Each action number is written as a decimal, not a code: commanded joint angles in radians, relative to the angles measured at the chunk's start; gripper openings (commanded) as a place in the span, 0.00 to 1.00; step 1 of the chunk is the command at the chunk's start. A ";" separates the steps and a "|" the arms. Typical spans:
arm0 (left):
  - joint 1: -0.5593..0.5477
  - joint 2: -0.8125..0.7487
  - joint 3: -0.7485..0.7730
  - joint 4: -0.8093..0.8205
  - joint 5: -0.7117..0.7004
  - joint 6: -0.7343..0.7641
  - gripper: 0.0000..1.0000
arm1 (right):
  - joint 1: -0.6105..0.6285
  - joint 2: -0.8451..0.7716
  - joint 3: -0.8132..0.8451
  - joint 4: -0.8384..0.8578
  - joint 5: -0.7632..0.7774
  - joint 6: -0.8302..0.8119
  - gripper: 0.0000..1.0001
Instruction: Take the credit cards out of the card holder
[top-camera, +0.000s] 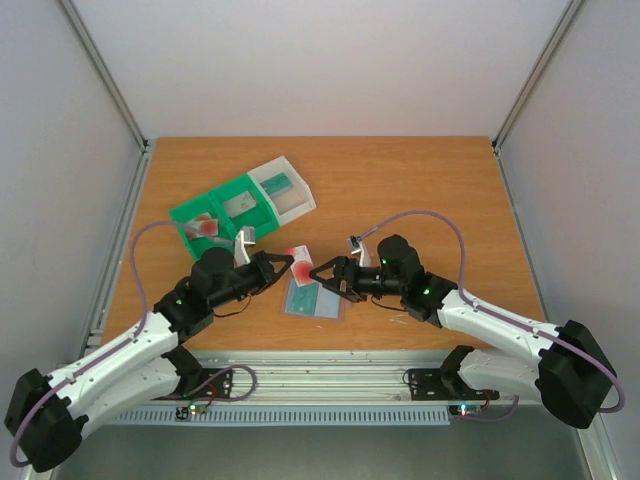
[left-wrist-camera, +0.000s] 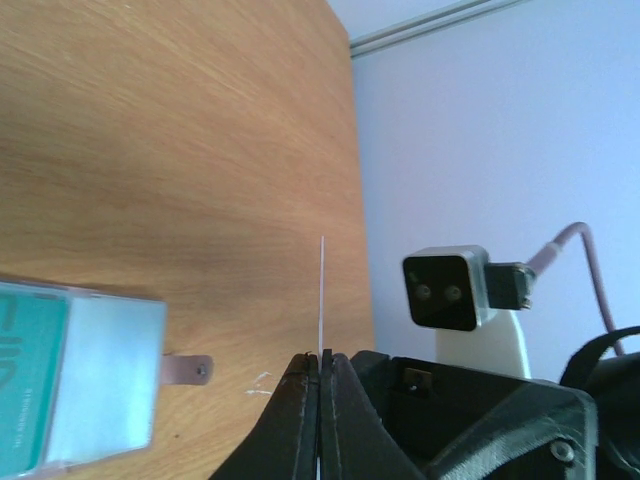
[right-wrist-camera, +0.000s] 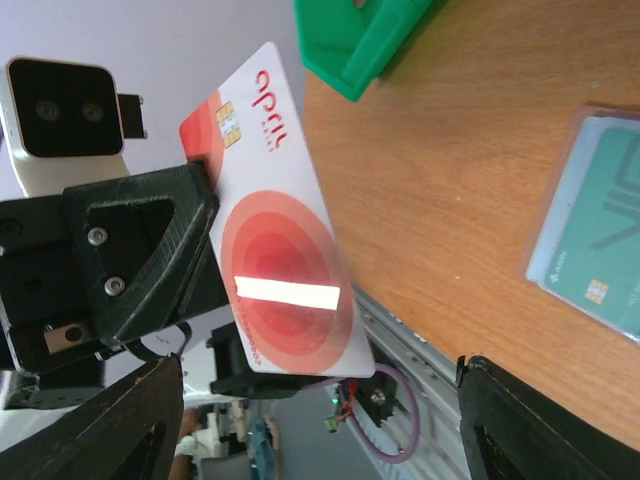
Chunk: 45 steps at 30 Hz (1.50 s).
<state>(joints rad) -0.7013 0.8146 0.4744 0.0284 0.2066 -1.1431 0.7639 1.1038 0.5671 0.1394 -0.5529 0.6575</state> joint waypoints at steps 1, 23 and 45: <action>0.002 -0.029 -0.011 0.143 0.038 -0.042 0.00 | -0.004 -0.004 0.008 0.070 -0.026 0.065 0.72; 0.006 -0.040 -0.073 0.232 0.131 -0.064 0.42 | -0.003 -0.096 0.012 0.030 -0.138 -0.126 0.01; 0.071 -0.144 0.192 -0.412 0.678 0.416 0.40 | -0.003 -0.121 0.199 -0.424 -0.482 -0.521 0.01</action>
<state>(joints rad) -0.6384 0.6914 0.6453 -0.3073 0.7708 -0.8135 0.7609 0.9718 0.7513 -0.2745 -0.9775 0.1596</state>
